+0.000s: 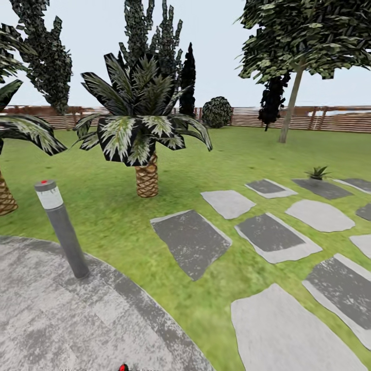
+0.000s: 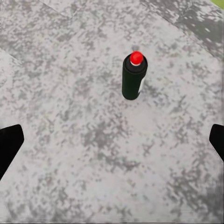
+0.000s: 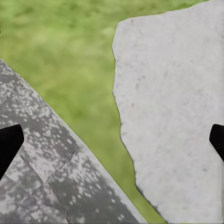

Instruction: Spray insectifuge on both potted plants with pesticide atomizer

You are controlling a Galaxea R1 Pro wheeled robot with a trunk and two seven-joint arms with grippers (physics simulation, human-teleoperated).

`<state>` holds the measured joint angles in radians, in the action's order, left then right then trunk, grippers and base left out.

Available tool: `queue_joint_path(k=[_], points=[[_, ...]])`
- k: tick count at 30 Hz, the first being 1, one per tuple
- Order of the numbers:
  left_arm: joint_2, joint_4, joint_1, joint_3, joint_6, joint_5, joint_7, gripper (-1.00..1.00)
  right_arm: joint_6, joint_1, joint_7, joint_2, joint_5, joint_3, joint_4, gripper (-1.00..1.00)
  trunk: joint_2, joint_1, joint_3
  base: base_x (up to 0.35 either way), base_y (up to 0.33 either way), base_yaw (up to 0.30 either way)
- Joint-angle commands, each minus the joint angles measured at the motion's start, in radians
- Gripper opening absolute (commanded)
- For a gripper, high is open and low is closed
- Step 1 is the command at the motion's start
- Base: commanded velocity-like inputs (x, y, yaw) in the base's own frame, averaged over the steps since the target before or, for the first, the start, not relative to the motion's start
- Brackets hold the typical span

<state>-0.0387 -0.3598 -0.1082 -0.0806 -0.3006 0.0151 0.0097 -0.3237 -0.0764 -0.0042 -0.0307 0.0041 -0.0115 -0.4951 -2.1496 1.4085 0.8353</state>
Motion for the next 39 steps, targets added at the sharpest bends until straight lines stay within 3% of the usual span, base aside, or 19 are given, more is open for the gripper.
queue_joint_path(k=[1, 26, 39], points=[[0.000, 0.001, -0.001, -0.002, -0.003, 0.002, 0.001, 1.00, -0.003, 0.000, 0.000, 0.000, 0.000, -0.001, 0.001, 1.00, 0.000, 0.000, 0.001, 0.004, -0.275, 0.274], [0.000, 0.001, 0.001, -0.005, -0.005, 0.002, 0.001, 1.00, -0.003, 0.000, 0.000, 0.000, 0.001, -0.001, 0.000, 1.00, 0.000, 0.000, 0.001, -0.057, -0.237, 0.272], [0.000, 0.001, 0.001, -0.011, -0.005, 0.002, 0.001, 1.00, -0.003, 0.000, 0.000, -0.001, 0.003, 0.000, 0.000, 1.00, 0.000, 0.000, 0.001, -0.009, -0.004, 0.019]])
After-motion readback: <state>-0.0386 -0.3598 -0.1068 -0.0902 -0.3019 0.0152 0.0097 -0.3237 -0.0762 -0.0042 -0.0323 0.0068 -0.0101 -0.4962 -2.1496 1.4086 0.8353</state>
